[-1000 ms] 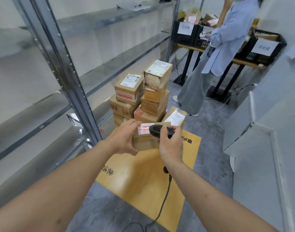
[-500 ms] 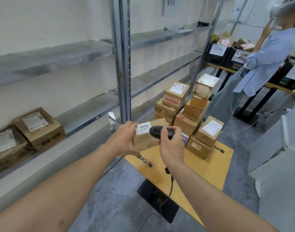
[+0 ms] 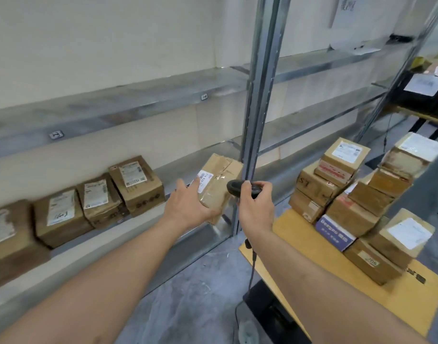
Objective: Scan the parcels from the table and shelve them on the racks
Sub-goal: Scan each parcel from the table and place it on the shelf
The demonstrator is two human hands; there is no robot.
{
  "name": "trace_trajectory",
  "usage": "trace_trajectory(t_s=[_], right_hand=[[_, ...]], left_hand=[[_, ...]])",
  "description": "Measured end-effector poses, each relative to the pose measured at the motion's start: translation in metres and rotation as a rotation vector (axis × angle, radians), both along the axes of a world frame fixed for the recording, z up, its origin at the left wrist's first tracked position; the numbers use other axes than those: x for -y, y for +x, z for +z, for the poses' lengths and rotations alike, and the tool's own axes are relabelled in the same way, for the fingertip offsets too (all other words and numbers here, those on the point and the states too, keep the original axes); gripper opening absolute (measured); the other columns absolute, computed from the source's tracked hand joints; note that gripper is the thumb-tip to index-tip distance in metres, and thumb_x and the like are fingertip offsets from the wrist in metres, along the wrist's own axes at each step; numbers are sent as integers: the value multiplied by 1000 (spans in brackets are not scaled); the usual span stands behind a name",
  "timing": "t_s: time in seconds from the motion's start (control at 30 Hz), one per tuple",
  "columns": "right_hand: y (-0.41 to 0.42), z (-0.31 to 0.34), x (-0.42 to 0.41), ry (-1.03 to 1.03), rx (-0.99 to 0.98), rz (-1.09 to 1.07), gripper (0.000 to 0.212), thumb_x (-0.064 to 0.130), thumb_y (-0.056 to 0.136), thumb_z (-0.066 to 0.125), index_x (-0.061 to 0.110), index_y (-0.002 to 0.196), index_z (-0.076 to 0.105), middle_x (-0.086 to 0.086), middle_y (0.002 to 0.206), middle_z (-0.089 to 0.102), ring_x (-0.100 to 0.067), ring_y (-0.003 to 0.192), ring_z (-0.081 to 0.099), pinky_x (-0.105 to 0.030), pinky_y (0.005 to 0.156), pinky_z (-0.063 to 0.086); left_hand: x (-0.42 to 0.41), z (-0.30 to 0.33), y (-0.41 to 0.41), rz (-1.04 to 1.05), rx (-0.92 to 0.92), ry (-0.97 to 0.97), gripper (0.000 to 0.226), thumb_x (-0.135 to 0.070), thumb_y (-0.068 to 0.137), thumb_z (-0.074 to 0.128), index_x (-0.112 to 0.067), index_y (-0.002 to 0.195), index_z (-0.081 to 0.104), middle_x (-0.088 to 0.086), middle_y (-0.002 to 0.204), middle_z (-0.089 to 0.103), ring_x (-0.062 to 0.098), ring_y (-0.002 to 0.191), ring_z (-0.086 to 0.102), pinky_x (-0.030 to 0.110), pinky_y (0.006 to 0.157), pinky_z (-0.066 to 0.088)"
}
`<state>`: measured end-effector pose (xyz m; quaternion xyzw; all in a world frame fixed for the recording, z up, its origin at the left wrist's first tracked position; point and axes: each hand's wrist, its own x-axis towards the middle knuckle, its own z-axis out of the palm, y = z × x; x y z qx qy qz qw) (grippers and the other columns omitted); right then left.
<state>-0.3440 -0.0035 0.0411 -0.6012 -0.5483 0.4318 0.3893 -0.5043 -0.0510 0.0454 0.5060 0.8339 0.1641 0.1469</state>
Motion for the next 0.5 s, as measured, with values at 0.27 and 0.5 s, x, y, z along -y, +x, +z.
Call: trace_trajectory(t_s=[0.27, 0.5], right_hand=[[-52, -36, -107, -92, 17, 112, 26, 52, 103, 47, 30, 116, 45, 4, 101, 66, -21, 91, 64, -42, 79, 50], [-98, -55, -183, -139, 47, 211, 33, 58, 105, 43, 29, 120, 42, -3, 113, 68, -27, 99, 63, -39, 81, 41]], left_hand=[[-82, -26, -36, 280, 41, -15, 111, -80, 64, 74, -29, 156, 37, 10, 121, 43, 39, 118, 56, 42, 101, 50], [-142, -45, -62, 566, 130, -13, 104, -81, 67, 74, -26, 150, 45, 13, 125, 43, 39, 122, 54, 42, 104, 49]])
